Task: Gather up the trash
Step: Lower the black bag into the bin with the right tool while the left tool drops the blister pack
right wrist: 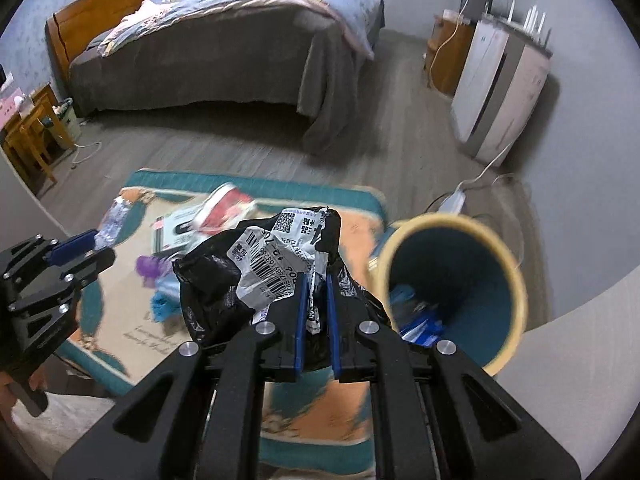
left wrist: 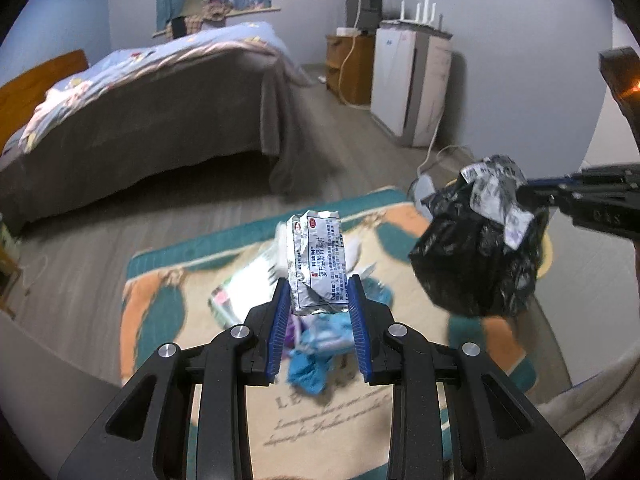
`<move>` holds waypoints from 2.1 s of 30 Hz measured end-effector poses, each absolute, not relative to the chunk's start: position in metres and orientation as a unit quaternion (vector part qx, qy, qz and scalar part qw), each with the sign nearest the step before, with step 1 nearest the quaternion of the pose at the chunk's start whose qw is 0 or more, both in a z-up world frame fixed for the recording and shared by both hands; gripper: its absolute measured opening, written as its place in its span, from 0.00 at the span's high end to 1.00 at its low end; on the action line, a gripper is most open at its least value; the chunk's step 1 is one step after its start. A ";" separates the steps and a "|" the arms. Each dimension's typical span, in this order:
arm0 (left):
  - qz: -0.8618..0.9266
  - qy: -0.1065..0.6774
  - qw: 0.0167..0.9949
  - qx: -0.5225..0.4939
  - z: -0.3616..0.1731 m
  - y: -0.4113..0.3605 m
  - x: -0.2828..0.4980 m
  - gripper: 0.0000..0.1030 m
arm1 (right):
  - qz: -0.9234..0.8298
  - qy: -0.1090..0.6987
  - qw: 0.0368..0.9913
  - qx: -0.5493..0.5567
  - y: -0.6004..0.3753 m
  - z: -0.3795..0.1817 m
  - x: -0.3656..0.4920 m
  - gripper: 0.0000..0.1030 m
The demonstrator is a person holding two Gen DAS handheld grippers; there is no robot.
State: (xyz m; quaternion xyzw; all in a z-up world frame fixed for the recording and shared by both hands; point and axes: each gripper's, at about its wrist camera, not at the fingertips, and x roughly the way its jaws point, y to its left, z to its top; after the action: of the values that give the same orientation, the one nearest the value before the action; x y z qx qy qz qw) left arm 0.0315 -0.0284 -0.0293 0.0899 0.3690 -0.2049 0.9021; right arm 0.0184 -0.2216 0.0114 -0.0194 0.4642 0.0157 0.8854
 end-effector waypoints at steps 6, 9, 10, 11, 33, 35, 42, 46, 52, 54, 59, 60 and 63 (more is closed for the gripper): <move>-0.221 0.365 0.899 0.098 -0.029 -0.045 0.034 0.70 | -0.017 0.441 0.897 -0.002 -0.255 0.011 0.023 0.91; -0.222 0.370 0.898 0.091 -0.028 -0.051 0.037 0.70 | -0.024 0.442 0.897 0.015 -0.268 0.003 0.028 0.91; -0.223 0.370 0.898 0.088 -0.026 -0.053 0.037 0.70 | -0.026 0.442 0.896 0.020 -0.272 0.001 0.029 0.91; -0.225 0.368 0.898 0.088 -0.023 -0.057 0.036 0.70 | -0.029 0.443 0.896 0.026 -0.277 -0.002 0.032 0.91; -0.332 0.360 0.857 0.159 -0.020 -0.204 0.057 0.70 | -0.107 0.462 0.876 0.095 -0.383 -0.034 0.043 0.91; -0.333 0.364 0.855 0.159 -0.026 -0.215 0.061 0.70 | -0.112 0.467 0.871 0.103 -0.393 -0.041 0.043 0.91; -0.338 0.374 0.849 0.161 -0.046 -0.244 0.071 0.70 | -0.136 0.475 0.861 0.117 -0.421 -0.054 0.040 0.91; -0.343 0.379 0.844 0.164 -0.056 -0.258 0.074 0.70 | -0.153 0.476 0.857 0.121 -0.437 -0.059 0.038 0.91; -0.345 0.374 0.845 0.165 -0.069 -0.272 0.080 0.70 | -0.190 0.467 0.853 0.136 -0.459 -0.062 0.032 0.91; -0.346 0.367 0.849 0.157 -0.068 -0.275 0.080 0.70 | -0.200 0.456 0.854 0.150 -0.465 -0.060 0.027 0.91; -0.372 0.334 0.856 0.135 -0.056 -0.277 0.073 0.58 | -0.227 0.427 0.861 0.157 -0.471 -0.051 0.022 0.82; -0.375 0.333 0.854 0.134 -0.055 -0.278 0.072 0.51 | -0.227 0.428 0.861 0.158 -0.471 -0.051 0.021 0.78; -0.377 0.330 0.854 0.139 -0.053 -0.277 0.070 0.40 | -0.226 0.433 0.858 0.160 -0.469 -0.052 0.022 0.64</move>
State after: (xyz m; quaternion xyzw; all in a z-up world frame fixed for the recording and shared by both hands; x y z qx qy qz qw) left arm 0.0704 -0.2774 -0.0530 0.1394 0.3296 -0.3771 0.8542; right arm 0.0221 -0.4691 -0.0521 0.1603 0.4330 -0.2261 0.8577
